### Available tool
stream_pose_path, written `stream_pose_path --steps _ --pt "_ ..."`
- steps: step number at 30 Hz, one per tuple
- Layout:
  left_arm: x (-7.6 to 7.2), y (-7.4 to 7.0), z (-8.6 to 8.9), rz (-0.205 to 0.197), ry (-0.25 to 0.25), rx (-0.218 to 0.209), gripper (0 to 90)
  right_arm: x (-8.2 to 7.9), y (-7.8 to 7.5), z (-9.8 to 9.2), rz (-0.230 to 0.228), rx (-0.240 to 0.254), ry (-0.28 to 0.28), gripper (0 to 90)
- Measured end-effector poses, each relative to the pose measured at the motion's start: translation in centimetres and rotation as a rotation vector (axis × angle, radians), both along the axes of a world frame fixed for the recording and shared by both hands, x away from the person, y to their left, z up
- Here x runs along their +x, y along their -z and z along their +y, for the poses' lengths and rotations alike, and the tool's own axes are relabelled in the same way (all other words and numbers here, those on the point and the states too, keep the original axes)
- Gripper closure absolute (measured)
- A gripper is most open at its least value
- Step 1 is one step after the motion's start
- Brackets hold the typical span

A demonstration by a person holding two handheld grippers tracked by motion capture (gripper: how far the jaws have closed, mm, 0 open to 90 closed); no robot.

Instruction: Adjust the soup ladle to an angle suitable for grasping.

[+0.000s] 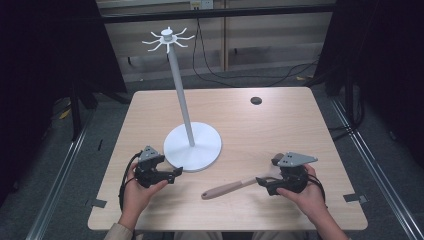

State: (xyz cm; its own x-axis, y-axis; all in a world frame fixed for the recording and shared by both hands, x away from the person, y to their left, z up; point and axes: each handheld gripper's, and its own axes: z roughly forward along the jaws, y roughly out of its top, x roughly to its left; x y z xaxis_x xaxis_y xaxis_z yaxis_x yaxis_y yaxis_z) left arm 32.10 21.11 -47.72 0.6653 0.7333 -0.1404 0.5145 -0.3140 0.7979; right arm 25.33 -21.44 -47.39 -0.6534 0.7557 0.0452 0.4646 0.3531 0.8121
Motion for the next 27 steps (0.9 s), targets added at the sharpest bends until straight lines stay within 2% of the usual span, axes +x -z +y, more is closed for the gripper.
stream_pose_path --steps 2,7,12,15,17,18,21,22,23,27 --pt "0.0 0.0 -0.1 -0.006 0.009 0.012 12.5 0.0 0.1 0.1 0.004 -0.003 -0.001 15.4" --pt "-0.1 -0.1 -0.4 -0.016 0.021 0.010 12.5 -0.4 0.5 1.0 0.015 -0.005 -0.039 26.0" --pt "-0.2 -0.1 -0.2 -0.016 0.017 0.011 12.8 -0.6 0.8 2.1 0.032 -0.020 -0.079 40.8" --pt "-0.2 -0.2 0.0 -0.018 0.012 0.013 12.8 -0.7 1.1 2.4 0.035 -0.018 -0.082 53.8" --pt "-0.2 -0.1 0.0 -0.019 0.009 0.015 12.8 -0.7 1.4 2.5 0.043 -0.038 -0.095 64.4" --pt "-0.3 -0.1 -0.1 -0.019 0.010 0.016 12.8 -0.7 1.4 2.5 0.043 -0.038 -0.095 64.4" --pt "-0.4 -0.1 0.1 -0.016 0.009 0.022 12.9 -0.7 1.5 2.7 0.044 -0.047 -0.117 74.0" --pt "-0.4 0.0 0.1 -0.014 0.005 0.012 12.9 -0.7 1.6 2.8 0.045 -0.052 -0.122 75.8" --pt "-0.4 -0.1 0.3 -0.016 0.001 0.024 13.0 -0.7 1.7 2.9 0.047 -0.053 -0.125 78.2" --pt "-0.7 -0.1 0.7 -0.016 -0.016 0.008 13.0 -0.6 2.4 3.8 0.070 -0.078 -0.161 87.4"
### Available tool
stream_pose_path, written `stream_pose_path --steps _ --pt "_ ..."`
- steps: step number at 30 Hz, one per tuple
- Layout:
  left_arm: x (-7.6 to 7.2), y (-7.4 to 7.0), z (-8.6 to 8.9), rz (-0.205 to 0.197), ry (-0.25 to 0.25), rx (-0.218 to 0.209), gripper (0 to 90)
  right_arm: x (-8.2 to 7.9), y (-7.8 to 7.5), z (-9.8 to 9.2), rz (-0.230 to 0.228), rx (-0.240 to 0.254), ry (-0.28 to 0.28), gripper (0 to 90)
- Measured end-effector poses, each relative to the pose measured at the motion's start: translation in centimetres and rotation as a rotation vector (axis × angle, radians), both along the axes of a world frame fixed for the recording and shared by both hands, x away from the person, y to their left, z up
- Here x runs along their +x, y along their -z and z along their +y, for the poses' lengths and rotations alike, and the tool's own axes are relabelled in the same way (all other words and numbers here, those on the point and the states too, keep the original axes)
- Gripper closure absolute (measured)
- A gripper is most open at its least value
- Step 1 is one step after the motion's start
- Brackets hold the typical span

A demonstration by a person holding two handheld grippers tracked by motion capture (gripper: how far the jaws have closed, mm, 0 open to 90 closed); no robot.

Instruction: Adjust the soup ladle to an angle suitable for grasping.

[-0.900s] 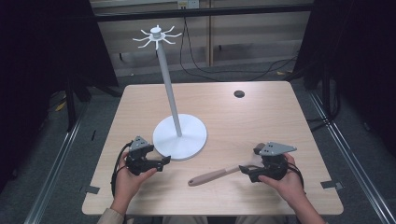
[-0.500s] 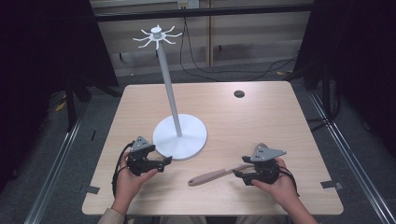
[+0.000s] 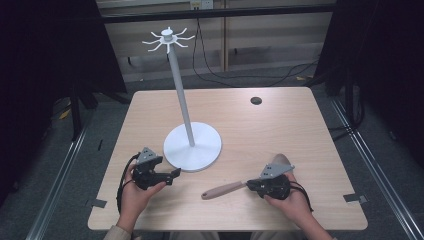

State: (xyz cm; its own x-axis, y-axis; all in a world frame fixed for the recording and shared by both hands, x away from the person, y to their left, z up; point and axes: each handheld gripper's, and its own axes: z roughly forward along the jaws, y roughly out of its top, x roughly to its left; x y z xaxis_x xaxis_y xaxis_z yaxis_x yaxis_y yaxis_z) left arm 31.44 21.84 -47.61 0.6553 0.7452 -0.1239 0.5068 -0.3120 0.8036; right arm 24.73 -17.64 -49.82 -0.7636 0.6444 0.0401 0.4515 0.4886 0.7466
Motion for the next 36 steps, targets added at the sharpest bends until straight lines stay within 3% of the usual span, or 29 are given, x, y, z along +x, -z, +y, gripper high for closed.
stream_pose_path --steps 3,16,36 --pt "-0.1 0.0 0.3 -0.003 -0.004 0.006 13.0 0.1 0.4 0.4 0.020 -0.008 0.004 90.0" --pt "-0.5 0.1 0.8 0.000 -0.020 0.013 12.9 0.5 0.8 1.1 0.010 0.014 0.045 90.0" --pt "-0.6 0.4 0.8 0.007 -0.018 0.018 12.8 2.1 1.1 2.3 0.020 0.047 0.160 90.0"
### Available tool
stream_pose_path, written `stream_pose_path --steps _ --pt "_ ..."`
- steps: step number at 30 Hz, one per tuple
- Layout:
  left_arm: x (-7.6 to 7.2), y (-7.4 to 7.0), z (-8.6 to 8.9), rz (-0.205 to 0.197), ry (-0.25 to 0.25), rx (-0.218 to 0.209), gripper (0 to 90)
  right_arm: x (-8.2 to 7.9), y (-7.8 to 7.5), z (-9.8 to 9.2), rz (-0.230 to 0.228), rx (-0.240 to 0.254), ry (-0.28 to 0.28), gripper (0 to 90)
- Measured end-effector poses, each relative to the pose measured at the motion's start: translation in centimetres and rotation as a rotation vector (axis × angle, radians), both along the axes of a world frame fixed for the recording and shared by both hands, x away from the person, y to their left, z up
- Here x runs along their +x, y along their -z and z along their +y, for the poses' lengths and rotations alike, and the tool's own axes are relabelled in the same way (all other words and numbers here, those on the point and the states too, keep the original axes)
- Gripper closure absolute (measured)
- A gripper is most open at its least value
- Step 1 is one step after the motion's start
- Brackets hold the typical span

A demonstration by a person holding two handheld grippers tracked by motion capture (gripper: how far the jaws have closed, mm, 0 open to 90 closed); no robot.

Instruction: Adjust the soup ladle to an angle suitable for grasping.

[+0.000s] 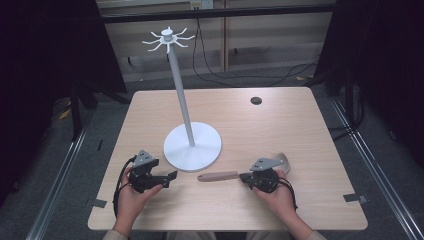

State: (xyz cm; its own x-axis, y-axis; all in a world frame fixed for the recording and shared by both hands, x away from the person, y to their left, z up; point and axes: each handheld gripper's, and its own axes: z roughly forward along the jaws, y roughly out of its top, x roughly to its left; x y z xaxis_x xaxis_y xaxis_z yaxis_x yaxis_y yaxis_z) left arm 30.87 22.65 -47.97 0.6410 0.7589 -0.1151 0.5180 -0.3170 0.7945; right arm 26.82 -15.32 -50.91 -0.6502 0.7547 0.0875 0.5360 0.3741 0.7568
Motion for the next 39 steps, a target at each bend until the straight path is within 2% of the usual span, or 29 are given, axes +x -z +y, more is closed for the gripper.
stream_pose_path --steps 4,11,22,25,35,39 --pt "0.0 0.0 0.1 0.003 -0.003 0.000 12.8 0.2 0.0 0.2 -0.010 -0.013 0.008 90.0" --pt "-0.1 0.1 0.1 0.005 -0.006 -0.005 12.7 0.4 0.0 0.3 0.003 -0.002 0.019 90.0" --pt "0.0 0.2 0.2 0.010 -0.006 -0.002 12.7 0.8 0.0 0.7 -0.008 0.008 0.058 90.0" --pt "0.0 0.2 0.2 0.010 -0.004 0.002 12.7 0.8 0.0 0.6 0.006 0.019 0.063 90.0" --pt "-0.1 0.3 0.2 0.014 -0.005 -0.008 12.7 0.7 -0.3 0.6 0.002 0.025 0.019 88.8" --pt "-0.1 0.3 0.2 0.015 -0.005 -0.009 12.7 0.7 -1.0 0.1 -0.011 0.038 0.009 86.4"
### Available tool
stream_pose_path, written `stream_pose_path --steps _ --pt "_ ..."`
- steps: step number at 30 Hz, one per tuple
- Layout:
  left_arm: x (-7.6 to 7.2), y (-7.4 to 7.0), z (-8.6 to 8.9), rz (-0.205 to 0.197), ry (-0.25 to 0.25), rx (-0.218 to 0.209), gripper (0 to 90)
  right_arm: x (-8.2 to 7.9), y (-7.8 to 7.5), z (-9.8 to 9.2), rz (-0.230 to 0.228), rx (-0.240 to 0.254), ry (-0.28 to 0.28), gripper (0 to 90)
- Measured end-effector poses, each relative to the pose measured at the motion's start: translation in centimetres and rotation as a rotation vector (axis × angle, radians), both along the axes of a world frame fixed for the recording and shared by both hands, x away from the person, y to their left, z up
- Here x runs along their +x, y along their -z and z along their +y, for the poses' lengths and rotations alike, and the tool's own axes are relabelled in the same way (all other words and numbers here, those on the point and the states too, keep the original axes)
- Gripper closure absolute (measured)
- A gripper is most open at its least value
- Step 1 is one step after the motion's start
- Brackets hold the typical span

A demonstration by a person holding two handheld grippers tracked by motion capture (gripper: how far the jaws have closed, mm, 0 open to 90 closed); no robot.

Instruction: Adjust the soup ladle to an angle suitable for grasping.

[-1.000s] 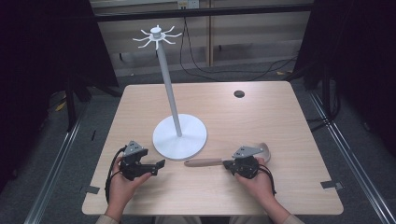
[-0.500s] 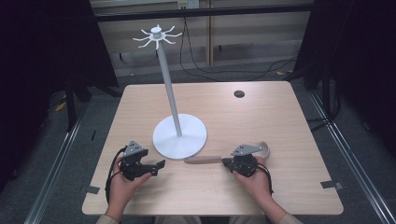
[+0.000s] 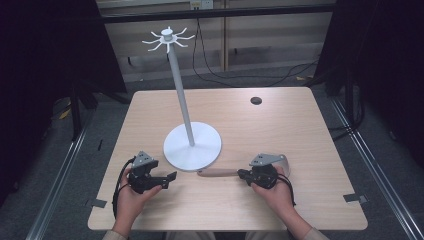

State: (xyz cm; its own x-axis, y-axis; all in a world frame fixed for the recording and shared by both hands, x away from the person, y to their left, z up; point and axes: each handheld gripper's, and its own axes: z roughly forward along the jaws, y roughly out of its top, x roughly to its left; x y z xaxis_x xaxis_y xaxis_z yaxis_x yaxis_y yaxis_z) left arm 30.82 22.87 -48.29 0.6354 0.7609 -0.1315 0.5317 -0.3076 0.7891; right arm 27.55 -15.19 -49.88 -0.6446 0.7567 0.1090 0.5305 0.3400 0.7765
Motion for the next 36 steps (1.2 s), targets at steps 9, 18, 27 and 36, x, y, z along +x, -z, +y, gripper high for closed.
stream_pose_path --steps 9,18,27,36 --pt "0.0 0.0 0.0 0.002 0.002 0.001 12.7 0.5 -1.6 -0.6 0.004 0.021 -0.054 70.6" --pt "0.0 -0.2 0.1 -0.001 0.003 -0.006 12.7 1.7 -3.1 0.2 0.023 -0.101 -0.139 50.5" --pt "0.0 -0.2 0.2 -0.001 0.004 -0.011 12.7 3.0 -3.9 1.4 0.079 -0.245 -0.248 44.0" --pt "0.1 0.0 0.1 0.003 0.008 -0.014 12.7 4.1 -3.4 1.8 0.123 -0.305 -0.277 43.0"
